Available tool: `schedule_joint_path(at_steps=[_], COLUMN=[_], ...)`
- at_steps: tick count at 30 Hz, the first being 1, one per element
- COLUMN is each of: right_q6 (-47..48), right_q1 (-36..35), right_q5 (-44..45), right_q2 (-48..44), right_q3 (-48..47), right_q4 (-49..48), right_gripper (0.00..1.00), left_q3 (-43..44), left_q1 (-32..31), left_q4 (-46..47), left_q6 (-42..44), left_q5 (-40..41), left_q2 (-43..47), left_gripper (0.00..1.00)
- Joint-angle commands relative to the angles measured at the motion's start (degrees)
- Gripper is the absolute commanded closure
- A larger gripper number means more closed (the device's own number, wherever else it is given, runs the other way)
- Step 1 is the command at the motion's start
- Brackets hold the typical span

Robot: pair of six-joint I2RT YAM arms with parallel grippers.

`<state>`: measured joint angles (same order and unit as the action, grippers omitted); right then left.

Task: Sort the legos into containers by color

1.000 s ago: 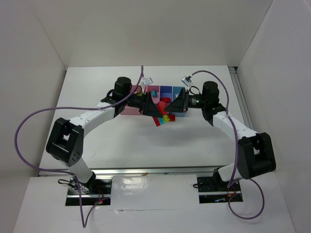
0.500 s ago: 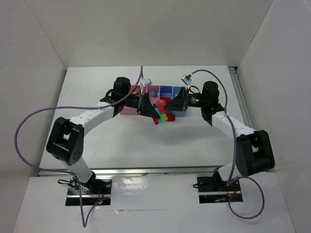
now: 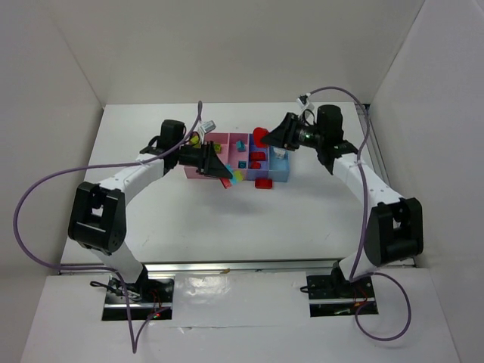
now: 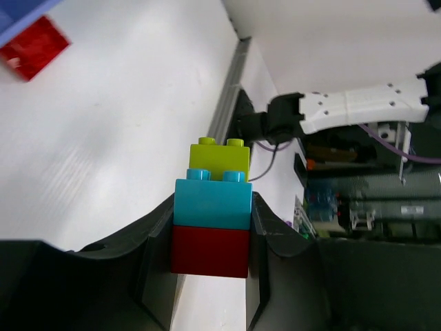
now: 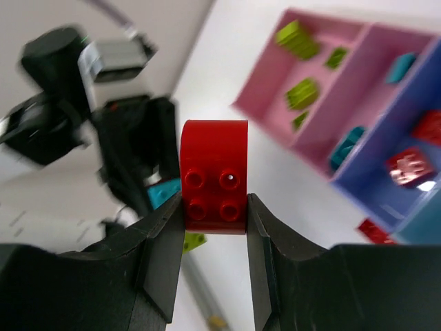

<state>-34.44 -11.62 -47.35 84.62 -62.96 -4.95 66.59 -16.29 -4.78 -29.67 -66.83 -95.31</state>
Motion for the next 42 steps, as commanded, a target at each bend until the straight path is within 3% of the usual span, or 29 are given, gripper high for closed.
schedule_joint_path(at_steps=[1, 8, 15, 18, 21, 23, 28, 30, 31, 32, 34, 37, 38, 42], right_q6=[5.8, 5.8, 7.6, 8.2, 8.2, 8.2, 9.9, 11.1, 11.6, 11.6, 9.5, 8.1, 8.1, 3.9], right_q1=[-1.8, -4.5, -7.1, -7.1, -7.6, -8.2, -8.2, -8.2, -7.3, -6.7, -4.7, -4.7, -4.7, -5.9], right_q5=[18.3, 28.5, 34.3, 35.0, 35.0, 35.0, 34.9, 28.4, 24.6, 15.0, 5.5, -12.8, -12.9, -20.8], right_q2=[4.6, 14.2, 19.3, 20.0, 21.3, 21.8, 17.6, 12.6, 10.8, 9.0, 6.6, 9.1, 9.8, 10.4], right_q3=[-7.0, -12.7, -16.1, -16.6, -17.4, -17.9, -17.9, -13.6, -11.9, -8.1, -5.9, -8.9, -9.5, -7.8], right_q4=[12.9, 15.2, 16.9, 16.9, 16.9, 17.4, 17.2, 11.8, 9.3, 6.2, -1.4, -1.5, -1.5, -6.6], right_gripper=[0.76, 0.76, 0.72, 0.62, 0.40, 0.32, 0.33, 0.37, 0.45, 0.45, 0.45, 0.29, 0.24, 0.24], left_q3=[2.5, 4.6, 6.5, 6.5, 6.5, 7.1, 8.2, 8.2, 8.2, 8.2, 8.2, 8.7, 8.7, 10.0], left_q1=[2.0, 2.5, 3.0, 3.6, 3.6, 3.6, 3.6, 3.6, 3.6, 4.1, 4.1, 4.6, 4.6, 4.6], left_q4=[-5.9, -7.1, -11.3, -11.3, -11.3, -11.3, -11.8, -10.3, -10.3, -8.9, -8.2, -6.4, -5.7, -5.6], left_q6=[3.2, -0.2, 1.0, 1.0, 1.0, 1.0, 1.0, 1.0, 1.0, 1.5, 1.5, 1.5, 2.1, 3.3], left_q5=[4.1, 16.0, 17.7, 17.7, 17.7, 17.7, 14.5, 12.5, 11.5, 9.5, 7.6, 3.7, 3.7, 2.0], left_q2=[0.6, 2.4, 3.5, 4.2, 4.3, 4.3, 4.3, 4.8, 4.8, 4.8, 4.3, 3.7, 3.7, 3.1], left_gripper=[1.00, 1.00, 1.00, 1.00, 1.00, 1.00, 1.00, 1.00, 1.00, 1.00, 1.00, 1.00, 1.00, 1.00])
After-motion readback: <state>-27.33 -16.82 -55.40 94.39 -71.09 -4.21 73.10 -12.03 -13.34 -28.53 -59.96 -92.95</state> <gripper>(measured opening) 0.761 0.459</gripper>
